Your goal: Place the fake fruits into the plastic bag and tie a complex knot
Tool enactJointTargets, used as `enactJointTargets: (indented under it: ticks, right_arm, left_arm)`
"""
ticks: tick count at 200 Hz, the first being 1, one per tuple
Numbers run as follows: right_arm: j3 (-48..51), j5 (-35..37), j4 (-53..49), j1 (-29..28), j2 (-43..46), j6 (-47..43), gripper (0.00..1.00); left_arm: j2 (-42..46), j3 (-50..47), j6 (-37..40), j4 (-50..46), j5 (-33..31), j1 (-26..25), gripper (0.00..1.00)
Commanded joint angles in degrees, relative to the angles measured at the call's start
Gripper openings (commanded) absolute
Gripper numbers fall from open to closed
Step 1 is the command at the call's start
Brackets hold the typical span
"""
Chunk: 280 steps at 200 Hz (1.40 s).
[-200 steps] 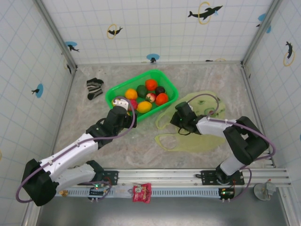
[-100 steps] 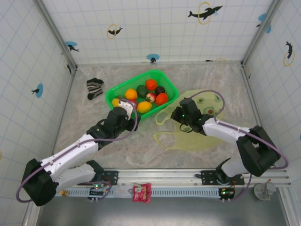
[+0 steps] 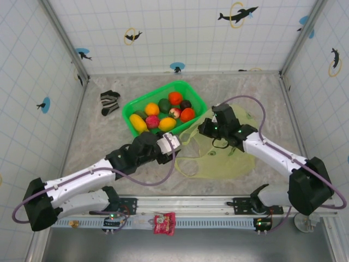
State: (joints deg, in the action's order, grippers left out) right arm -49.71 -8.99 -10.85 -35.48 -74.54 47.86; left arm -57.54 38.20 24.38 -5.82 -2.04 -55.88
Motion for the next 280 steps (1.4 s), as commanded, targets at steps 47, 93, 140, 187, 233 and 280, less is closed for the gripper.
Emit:
enactJointTargets:
  ticks: [47,93,140,187,233,280]
  right_arm:
    - [-3.64,-5.80,-3.59,1.59,1.77,-3.30,0.00]
    - [-3.03,-8.18,-2.38,2.35,1.90,-2.77,0.00]
    - [-1.74,-10.37,-0.03,2.80,1.78,-1.97,0.00]
    - [-0.91,-12.52,2.31,3.10,1.02,-0.84,0.00]
    - [0.41,-12.54,2.90,3.38,1.05,-0.92,0.00]
    - [2.62,-12.54,2.72,6.08,2.36,-2.00,0.18]
  left_arm:
    - [-5.60,1.09,27.26,4.18,2.57,-0.55,0.77]
    - [-10.69,2.08,28.26,5.19,4.54,1.00,0.72]
    - [-14.79,2.74,28.59,8.66,7.00,2.35,0.57]
    - [-17.95,3.03,29.71,11.50,5.35,2.99,0.34]
    - [-17.70,3.23,28.71,12.81,6.80,4.13,0.07]
    - [-15.99,3.33,22.96,11.15,10.12,4.11,0.00]
